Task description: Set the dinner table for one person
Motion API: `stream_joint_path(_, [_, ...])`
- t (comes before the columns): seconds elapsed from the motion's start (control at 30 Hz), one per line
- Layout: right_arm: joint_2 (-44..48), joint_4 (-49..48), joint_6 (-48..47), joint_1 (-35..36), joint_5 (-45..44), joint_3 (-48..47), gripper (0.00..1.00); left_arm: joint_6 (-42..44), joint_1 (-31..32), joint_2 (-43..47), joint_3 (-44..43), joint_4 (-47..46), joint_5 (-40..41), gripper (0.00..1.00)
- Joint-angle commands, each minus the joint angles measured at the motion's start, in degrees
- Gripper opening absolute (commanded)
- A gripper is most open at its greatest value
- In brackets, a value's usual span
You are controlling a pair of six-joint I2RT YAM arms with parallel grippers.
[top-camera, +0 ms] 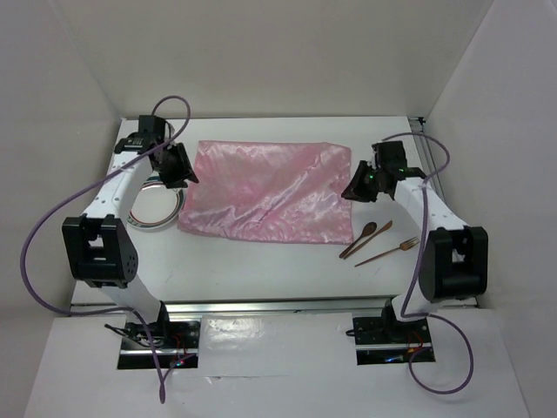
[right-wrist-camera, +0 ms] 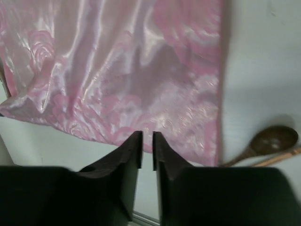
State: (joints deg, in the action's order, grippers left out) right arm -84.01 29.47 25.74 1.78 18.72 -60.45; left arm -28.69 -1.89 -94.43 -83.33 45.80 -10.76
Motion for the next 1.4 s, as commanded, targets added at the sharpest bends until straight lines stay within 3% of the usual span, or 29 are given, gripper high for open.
stream_joint_path(0.0, [-7.12, -2.40, 0.45, 5.06, -0.87, -5.72, 0.23, -0.58, 1.89, -6.00, -3.50, -0.97, 7.59, 0.52])
stream_joint_path(0.1, [-14.06, -1.88, 1.07, 9.81, -2.02, -10.47, 0.15, -1.20, 2.59, -9.97, -4.46, -3.53, 6.91, 0.47])
stream_joint_path(0.27, [-23.98, -1.35, 1.69, 15.43, -3.25, -17.32, 0.15, -2.25, 5.31, -22.08, -10.88, -2.91, 6.28, 0.47])
stream_joint_path(0.5, [-30.86, -1.35, 4.49, 17.20, -4.39, -15.51, 0.14, -2.87, 5.85, -31.23, -16.93, -1.34, 6.89, 0.49])
stream_joint_path(0.87, [-26.22, -0.82, 4.94, 16.07, -9.14, -4.60, 0.11, -1.55, 3.21, -43.55, -30.83, 6.05, 12.87, 0.50])
stream_joint_path(1.03, [-23.40, -0.82, 3.89, 14.92, -9.67, 0.23, 0.10, -1.55, 1.63, -43.56, -34.00, 6.05, 10.76, 0.51])
stream_joint_path(1.37, [-22.78, 0.50, 2.21, 13.86, -11.25, -0.89, 0.07, 0.56, 1.63, -42.07, -38.32, 5.18, 10.68, 0.54])
